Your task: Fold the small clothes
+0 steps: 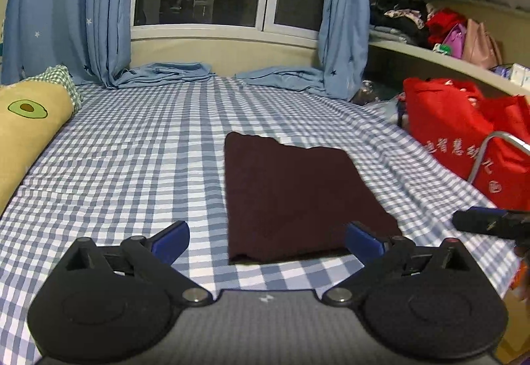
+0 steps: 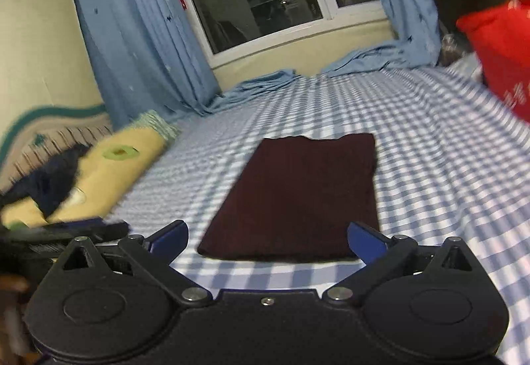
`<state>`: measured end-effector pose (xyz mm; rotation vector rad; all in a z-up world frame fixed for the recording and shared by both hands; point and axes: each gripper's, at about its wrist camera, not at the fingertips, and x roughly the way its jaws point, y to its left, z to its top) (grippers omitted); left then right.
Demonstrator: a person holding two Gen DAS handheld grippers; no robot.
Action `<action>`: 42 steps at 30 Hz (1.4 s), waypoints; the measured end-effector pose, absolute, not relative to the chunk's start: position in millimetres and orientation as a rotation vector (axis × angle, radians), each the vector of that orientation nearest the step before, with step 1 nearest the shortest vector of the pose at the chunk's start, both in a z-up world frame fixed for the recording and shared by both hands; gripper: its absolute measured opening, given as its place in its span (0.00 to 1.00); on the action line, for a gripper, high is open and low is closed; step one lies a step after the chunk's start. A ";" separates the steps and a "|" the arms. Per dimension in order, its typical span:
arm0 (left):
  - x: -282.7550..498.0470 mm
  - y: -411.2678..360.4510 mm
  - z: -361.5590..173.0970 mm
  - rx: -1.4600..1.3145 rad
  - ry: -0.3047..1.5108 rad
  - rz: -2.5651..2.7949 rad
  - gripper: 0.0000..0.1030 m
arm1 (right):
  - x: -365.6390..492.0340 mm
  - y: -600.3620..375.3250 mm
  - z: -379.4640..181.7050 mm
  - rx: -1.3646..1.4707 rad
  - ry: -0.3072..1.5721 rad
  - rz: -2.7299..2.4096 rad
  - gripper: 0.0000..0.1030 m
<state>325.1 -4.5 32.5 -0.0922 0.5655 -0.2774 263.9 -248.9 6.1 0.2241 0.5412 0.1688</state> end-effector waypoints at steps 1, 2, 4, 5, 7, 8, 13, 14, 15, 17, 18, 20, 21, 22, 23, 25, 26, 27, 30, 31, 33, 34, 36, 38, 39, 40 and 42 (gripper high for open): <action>320.7 -3.0 34.7 -0.099 0.563 -0.286 0.99 | 260.9 -243.1 5.7 0.201 0.539 0.155 0.99; 318.2 -2.8 36.2 -0.103 0.563 -0.294 1.00 | 257.6 -236.9 6.1 0.182 0.542 0.143 0.99; 310.7 -0.2 40.3 -0.111 0.557 -0.314 0.99 | 254.3 -229.0 3.2 0.166 0.555 0.112 0.99; 307.1 0.9 42.4 -0.115 0.553 -0.322 1.00 | 252.5 -225.6 3.1 0.163 0.559 0.097 0.99; 301.1 2.5 46.5 -0.122 0.548 -0.339 1.00 | 249.4 -222.3 2.3 0.164 0.563 0.083 0.99; 298.4 2.3 47.7 -0.125 0.544 -0.344 1.00 | 247.8 -221.5 2.8 0.168 0.564 0.077 0.99; 284.9 6.3 55.1 -0.137 0.524 -0.371 1.00 | 240.9 -218.6 10.9 0.163 0.562 0.067 0.99; 283.0 5.9 56.0 -0.138 0.520 -0.374 0.99 | 239.2 -217.8 13.7 0.159 0.559 0.064 0.99; 281.2 6.2 57.0 -0.139 0.517 -0.376 0.99 | 237.8 -217.8 15.7 0.155 0.555 0.062 0.99; 278.8 4.6 58.8 -0.142 0.511 -0.380 1.00 | 233.3 -216.6 18.9 0.149 0.551 0.065 0.99; 277.7 4.0 59.4 -0.143 0.509 -0.385 1.00 | 231.6 -216.2 19.8 0.146 0.551 0.066 0.99; 276.8 1.5 59.8 -0.142 0.509 -0.392 1.00 | 228.7 -214.7 21.3 0.138 0.551 0.067 0.99; 276.7 -0.1 59.5 -0.136 0.510 -0.396 1.00 | 227.7 -214.2 22.1 0.135 0.553 0.069 0.99; 276.4 -1.7 59.2 -0.131 0.512 -0.402 1.00 | 226.9 -213.3 22.5 0.131 0.555 0.072 0.99; 277.4 -3.6 58.2 -0.128 0.518 -0.413 1.00 | 226.1 -212.9 22.8 0.126 0.555 0.076 0.99; 279.8 -8.2 56.8 -0.122 0.529 -0.426 1.00 | 224.8 -214.5 23.4 0.122 0.553 0.076 0.99; 280.8 -10.9 55.8 -0.117 0.531 -0.429 1.00 | 224.5 -215.7 22.8 0.124 0.551 0.072 0.99; 282.1 -13.4 54.8 -0.111 0.535 -0.432 1.00 | 224.5 -217.5 22.7 0.128 0.548 0.069 0.99; 287.7 -18.8 50.4 -0.103 0.548 -0.442 1.00 | 225.8 -224.9 19.3 0.152 0.552 0.061 0.99; 290.3 -20.6 48.8 -0.098 0.554 -0.444 1.00 | 226.4 -227.8 17.7 0.157 0.554 0.059 0.99; 294.1 -24.5 45.0 -0.091 0.564 -0.446 1.00 | 228.5 -232.7 14.5 0.167 0.555 0.055 0.99; 297.1 -25.7 42.6 -0.092 0.572 -0.448 1.00 | 230.0 -235.2 12.8 0.175 0.556 0.053 0.99; 302.5 -27.4 37.7 -0.097 0.588 -0.454 1.00 | 233.5 -239.8 9.4 0.192 0.559 0.047 0.99; 308.0 -28.8 33.1 -0.101 0.603 -0.457 1.00 | 237.9 -243.8 5.5 0.202 0.562 0.040 0.99; 311.2 -29.4 30.5 -0.103 0.610 -0.458 1.00 | 239.7 -245.4 3.9 0.203 0.566 0.039 0.99; 314.8 -29.9 28.0 -0.104 0.617 -0.458 1.00 | 241.9 -246.9 2.2 0.204 0.570 0.038 0.99; 322.6 -30.8 22.5 -0.107 0.631 -0.456 1.00 | 245.9 -249.9 -1.1 0.208 0.574 0.037 0.99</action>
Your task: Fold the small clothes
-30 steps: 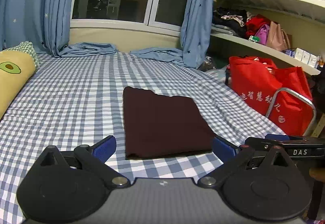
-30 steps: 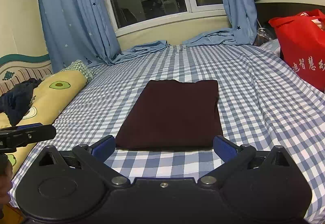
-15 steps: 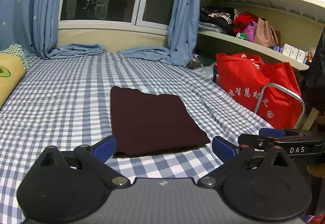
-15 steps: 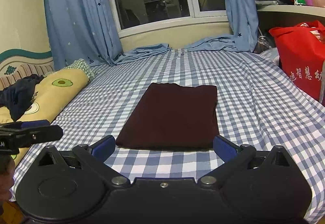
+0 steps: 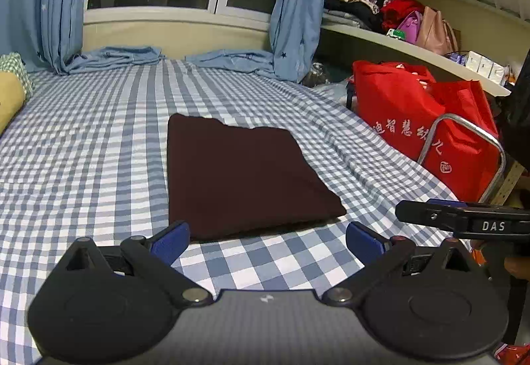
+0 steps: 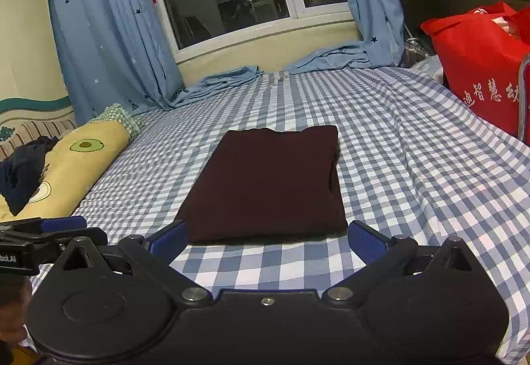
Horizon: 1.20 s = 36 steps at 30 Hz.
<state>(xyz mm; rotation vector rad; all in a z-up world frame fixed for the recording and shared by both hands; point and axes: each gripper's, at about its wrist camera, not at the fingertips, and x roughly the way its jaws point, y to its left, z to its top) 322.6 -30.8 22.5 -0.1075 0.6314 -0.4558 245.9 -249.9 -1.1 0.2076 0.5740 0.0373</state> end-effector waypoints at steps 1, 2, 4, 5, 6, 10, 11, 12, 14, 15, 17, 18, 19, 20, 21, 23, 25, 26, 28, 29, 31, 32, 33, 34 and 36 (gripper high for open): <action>326.4 -31.5 19.8 -0.109 0.639 -0.454 1.00 | 248.2 -251.3 -2.8 0.210 0.577 0.037 0.99; 330.8 -32.0 16.7 -0.110 0.648 -0.452 1.00 | 250.8 -252.4 -4.4 0.212 0.580 0.035 0.99; 339.1 -32.9 10.6 -0.114 0.666 -0.452 1.00 | 255.5 -254.0 -7.4 0.215 0.584 0.034 0.99; 342.7 -33.2 7.9 -0.117 0.674 -0.451 1.00 | 258.7 -254.7 -9.4 0.217 0.587 0.035 0.99; 346.8 -33.2 5.1 -0.119 0.681 -0.450 1.00 | 261.3 -255.7 -11.3 0.219 0.590 0.036 0.99; 362.3 -30.6 -5.7 -0.143 0.693 -0.462 1.00 | 270.8 -261.4 -18.5 0.258 0.587 0.059 0.99; 365.9 -28.9 -8.9 -0.150 0.683 -0.467 0.99 | 272.7 -263.0 -20.3 0.273 0.584 0.064 0.99; 372.5 -23.9 -13.7 -0.161 0.677 -0.476 0.99 | 275.3 -265.2 -21.8 0.287 0.582 0.066 0.99; 388.4 -10.5 -23.9 -0.220 0.690 -0.515 0.99 | 282.4 -270.5 -24.5 0.309 0.590 0.075 0.99; 399.5 -1.4 -30.3 -0.271 0.711 -0.535 0.99 | 286.3 -273.8 -25.7 0.318 0.600 0.082 0.99; 420.9 15.0 -43.1 -0.362 0.742 -0.560 0.99 | 296.3 -282.9 -27.3 0.336 0.616 0.092 0.99; 433.2 25.1 -50.2 -0.412 0.752 -0.568 0.99 | 300.8 -287.4 -28.0 0.346 0.618 0.098 0.99; 442.5 31.8 -56.8 -0.450 0.761 -0.558 0.99 | 306.4 -293.1 -29.0 0.359 0.622 0.098 0.99; 452.5 37.7 -63.6 -0.484 0.770 -0.553 0.99 | 312.0 -298.3 -30.4 0.370 0.629 0.094 0.99; 461.9 40.7 -70.4 -0.504 0.776 -0.562 0.99 | 318.7 -304.6 -32.7 0.379 0.641 0.088 0.99; 483.4 43.5 -87.0 -0.522 0.794 -0.584 0.99 | 329.0 -314.6 -37.9 0.395 0.652 0.072 0.99; 503.1 44.6 -105.5 -0.555 0.839 -0.559 0.99 | 335.7 -323.3 -43.7 0.423 0.653 0.058 0.99; 510.7 44.4 -114.0 -0.573 0.859 -0.562 0.98 | 338.3 -326.8 -46.4 0.441 0.654 0.060 0.99; 524.2 44.0 -131.6 -0.620 0.905 -0.585 0.97 | 341.3 -331.4 -51.1 0.462 0.656 0.064 0.99; 530.0 43.5 -139.7 -0.648 0.921 -0.606 0.97 | 342.1 -333.0 -53.1 0.461 0.657 0.063 0.99; 539.7 40.9 -150.7 -0.712 0.918 -0.667 0.97 | 344.1 -336.2 -55.9 0.451 0.660 0.059 0.99; 543.0 37.7 -154.1 -0.729 0.917 -0.687 0.98 | 345.2 -337.7 -57.7 0.448 0.662 0.061 0.99; 548.9 33.8 -156.3 -0.742 0.919 -0.703 0.99 | 347.1 -339.7 -59.5 0.449 0.665 0.067 0.99; 554.0 30.3 -157.4 -0.743 0.920 -0.701 0.99 | 349.8 -342.4 -61.3 0.457 0.668 0.074 0.99; 564.7 22.4 -158.2 -0.736 0.929 -0.694 0.99 | 356.4 -349.1 -64.7 0.487 0.665 0.072 0.99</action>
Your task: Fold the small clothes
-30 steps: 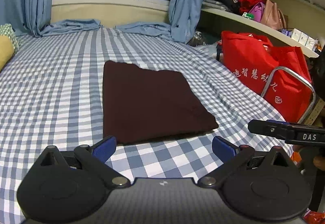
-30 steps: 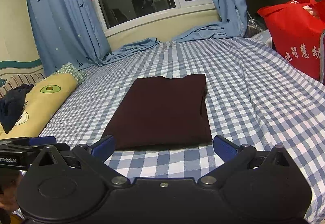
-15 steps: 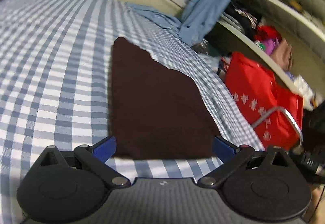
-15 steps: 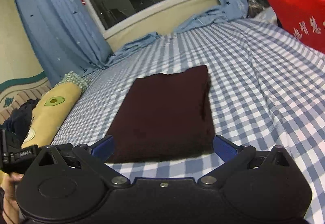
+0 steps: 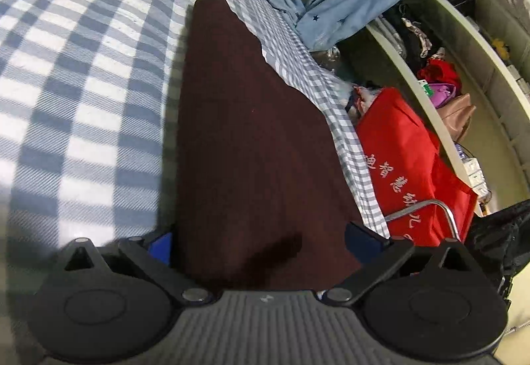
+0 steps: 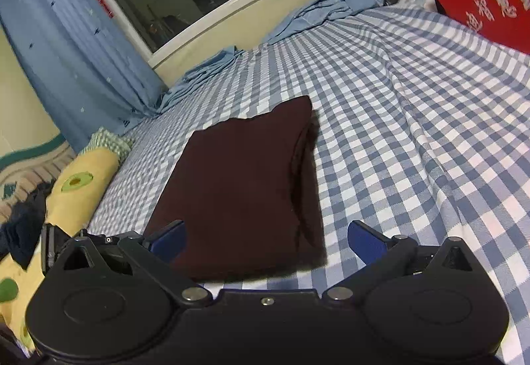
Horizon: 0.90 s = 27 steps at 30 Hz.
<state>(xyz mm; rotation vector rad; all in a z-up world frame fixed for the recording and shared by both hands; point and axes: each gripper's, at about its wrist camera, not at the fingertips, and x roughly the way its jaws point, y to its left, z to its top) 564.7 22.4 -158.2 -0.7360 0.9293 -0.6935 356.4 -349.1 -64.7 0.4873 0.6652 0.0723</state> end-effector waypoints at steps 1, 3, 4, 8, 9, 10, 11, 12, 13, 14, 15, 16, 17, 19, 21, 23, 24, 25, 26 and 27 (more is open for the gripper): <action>569.3 19.5 -157.9 -0.732 0.929 -0.691 0.99 | 361.3 -353.4 -67.2 0.507 0.663 0.078 0.99; 576.2 15.2 -157.0 -0.745 0.927 -0.677 0.99 | 375.8 -362.8 -75.1 0.559 0.687 0.109 0.99; 578.5 13.8 -157.4 -0.752 0.922 -0.671 0.99 | 386.4 -368.5 -80.8 0.591 0.712 0.141 0.99; 572.2 10.1 -151.9 -0.730 0.893 -0.660 0.95 | 429.9 -389.1 -103.0 0.697 0.762 0.236 0.99; 569.3 10.4 -151.7 -0.712 0.884 -0.655 0.91 | 442.2 -394.9 -109.9 0.712 0.780 0.247 0.99; 567.0 12.9 -152.7 -0.711 0.876 -0.652 0.89 | 454.5 -401.1 -118.0 0.724 0.802 0.248 0.99; 566.0 16.1 -152.3 -0.723 0.872 -0.651 0.86 | 465.8 -407.1 -126.9 0.740 0.832 0.250 0.98; 565.7 19.2 -153.8 -0.738 0.869 -0.651 0.82 | 473.7 -411.8 -135.1 0.764 0.851 0.256 0.97; 565.4 21.3 -154.6 -0.744 0.866 -0.654 0.81 | 478.8 -416.4 -141.2 0.799 0.834 0.283 0.97; 565.6 21.9 -155.3 -0.742 0.865 -0.657 0.81 | 483.7 -421.1 -144.2 0.832 0.802 0.319 0.97; 565.9 21.3 -155.7 -0.731 0.865 -0.657 0.81 | 488.1 -424.3 -146.4 0.853 0.791 0.337 0.97; 566.2 19.7 -155.7 -0.715 0.863 -0.656 0.81 | 493.8 -426.0 -148.6 0.871 0.782 0.353 0.97; 566.8 18.3 -155.6 -0.701 0.859 -0.657 0.81 | 499.0 -426.5 -150.3 0.885 0.768 0.366 0.97; 567.7 16.6 -156.7 -0.695 0.850 -0.658 0.81 | 507.6 -425.3 -151.5 0.905 0.737 0.383 0.97; 567.9 17.0 -156.8 -0.691 0.847 -0.664 0.81 | 521.2 -422.0 -153.4 0.904 0.734 0.419 0.96; 568.3 16.0 -155.5 -0.671 0.845 -0.669 0.81 | 537.6 -416.4 -155.4 0.893 0.752 0.447 0.95; 567.9 15.7 -154.9 -0.662 0.844 -0.671 0.81 | 544.3 -413.3 -154.8 0.879 0.760 0.452 0.95; 568.1 14.9 -154.3 -0.654 0.842 -0.673 0.81 | 551.9 -410.0 -153.7 0.863 0.766 0.462 0.95; 567.8 14.7 -154.4 -0.650 0.841 -0.673 0.81 | 559.8 -406.7 -153.1 0.850 0.775 0.470 0.95; 568.4 13.4 -153.7 -0.646 0.839 -0.671 0.81 | 567.5 -405.2 -153.6 0.841 0.783 0.475 0.96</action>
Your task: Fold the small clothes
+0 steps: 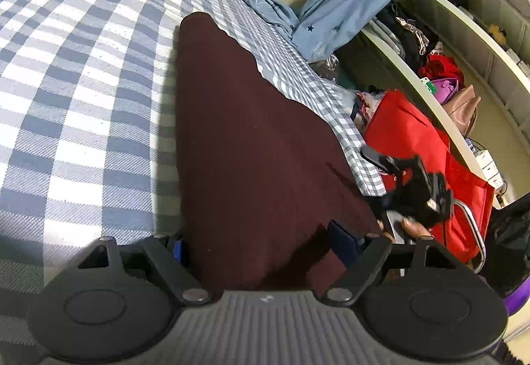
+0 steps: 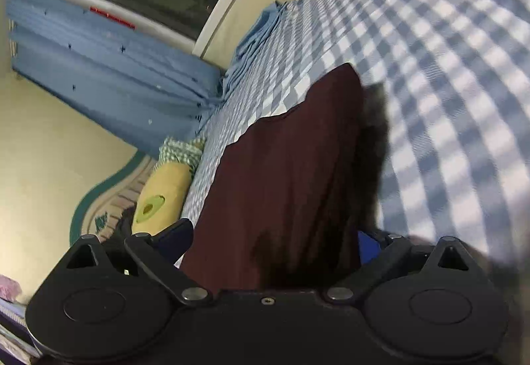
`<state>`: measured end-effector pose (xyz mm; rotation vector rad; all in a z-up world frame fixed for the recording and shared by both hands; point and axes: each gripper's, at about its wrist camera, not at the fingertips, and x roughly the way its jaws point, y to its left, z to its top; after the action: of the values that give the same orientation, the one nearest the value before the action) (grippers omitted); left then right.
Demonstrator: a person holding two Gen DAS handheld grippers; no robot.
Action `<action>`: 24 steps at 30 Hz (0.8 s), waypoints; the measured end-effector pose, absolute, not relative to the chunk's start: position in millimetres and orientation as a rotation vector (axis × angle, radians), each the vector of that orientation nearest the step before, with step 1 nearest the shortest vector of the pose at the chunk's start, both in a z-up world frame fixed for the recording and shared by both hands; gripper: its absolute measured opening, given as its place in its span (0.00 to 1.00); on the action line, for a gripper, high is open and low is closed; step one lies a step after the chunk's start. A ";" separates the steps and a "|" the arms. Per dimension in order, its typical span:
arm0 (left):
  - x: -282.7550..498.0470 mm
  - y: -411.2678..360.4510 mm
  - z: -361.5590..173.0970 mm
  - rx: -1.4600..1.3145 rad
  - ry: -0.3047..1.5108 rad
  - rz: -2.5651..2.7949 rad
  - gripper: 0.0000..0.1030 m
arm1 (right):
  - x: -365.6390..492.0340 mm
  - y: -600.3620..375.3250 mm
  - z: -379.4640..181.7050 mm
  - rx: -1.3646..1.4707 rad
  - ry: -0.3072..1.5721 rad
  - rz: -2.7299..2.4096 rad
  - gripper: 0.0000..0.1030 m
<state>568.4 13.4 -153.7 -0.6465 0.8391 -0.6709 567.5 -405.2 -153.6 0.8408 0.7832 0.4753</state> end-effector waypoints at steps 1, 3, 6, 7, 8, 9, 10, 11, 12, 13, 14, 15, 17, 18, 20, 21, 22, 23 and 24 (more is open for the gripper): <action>568.8 12.0 -153.0 -0.644 0.837 -0.667 0.81 | 574.7 -401.7 -153.5 0.827 0.789 0.480 0.96; 568.2 7.2 -152.3 -0.633 0.830 -0.656 0.80 | 586.4 -393.1 -152.1 0.787 0.798 0.490 0.96; 564.4 4.1 -149.4 -0.600 0.819 -0.622 0.70 | 593.5 -382.7 -148.3 0.733 0.803 0.504 0.94; 562.6 4.9 -148.3 -0.594 0.817 -0.611 0.67 | 592.8 -380.9 -146.9 0.719 0.803 0.499 0.87; 560.2 6.0 -147.9 -0.592 0.814 -0.605 0.62 | 591.0 -379.7 -145.6 0.706 0.801 0.490 0.79; 558.8 7.3 -146.9 -0.595 0.809 -0.603 0.56 | 590.8 -377.6 -144.6 0.694 0.802 0.477 0.57; 557.5 8.7 -145.4 -0.597 0.803 -0.601 0.53 | 588.8 -375.9 -143.2 0.672 0.799 0.453 0.36; 556.7 9.2 -143.6 -0.595 0.794 -0.602 0.46 | 586.7 -373.2 -142.0 0.648 0.789 0.434 0.31; 554.8 9.1 -139.9 -0.583 0.780 -0.601 0.41 | 586.6 -369.5 -141.7 0.640 0.786 0.424 0.30; 553.5 8.7 -136.3 -0.562 0.770 -0.596 0.39 | 586.7 -364.4 -139.5 0.628 0.786 0.404 0.28; 552.5 8.0 -132.8 -0.547 0.764 -0.590 0.36 | 586.0 -358.3 -135.6 0.604 0.777 0.394 0.27; 551.2 7.5 -129.3 -0.540 0.758 -0.584 0.35 | 584.7 -354.4 -131.9 0.581 0.767 0.390 0.26; 544.5 10.8 -120.0 -0.516 0.732 -0.564 0.34 | 580.7 -340.2 -117.2 0.529 0.734 0.385 0.24; 539.1 14.9 -112.4 -0.502 0.708 -0.554 0.34 | 578.0 -332.8 -109.5 0.502 0.719 0.389 0.24; 527.9 26.9 -96.8 -0.490 0.666 -0.550 0.34 | 571.1 -312.7 -90.0 0.445 0.689 0.407 0.24; 521.6 35.7 -89.4 -0.488 0.647 -0.546 0.34 | 567.0 -303.7 -81.4 0.424 0.677 0.415 0.24; 511.9 46.7 -81.1 -0.482 0.624 -0.541 0.34 | 564.2 -293.1 -71.8 0.407 0.666 0.423 0.24; 504.2 56.3 -74.3 -0.477 0.608 -0.537 0.34 | 561.9 -284.0 -63.6 0.400 0.657 0.432 0.24; 497.4 65.5 -69.3 -0.480 0.598 -0.531 0.34 | 559.9 -274.2 -55.3 0.402 0.649 0.448 0.24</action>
<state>497.4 65.5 -69.3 -0.4804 0.5981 -0.5313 559.9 -274.2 -55.3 0.4016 0.6489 0.4482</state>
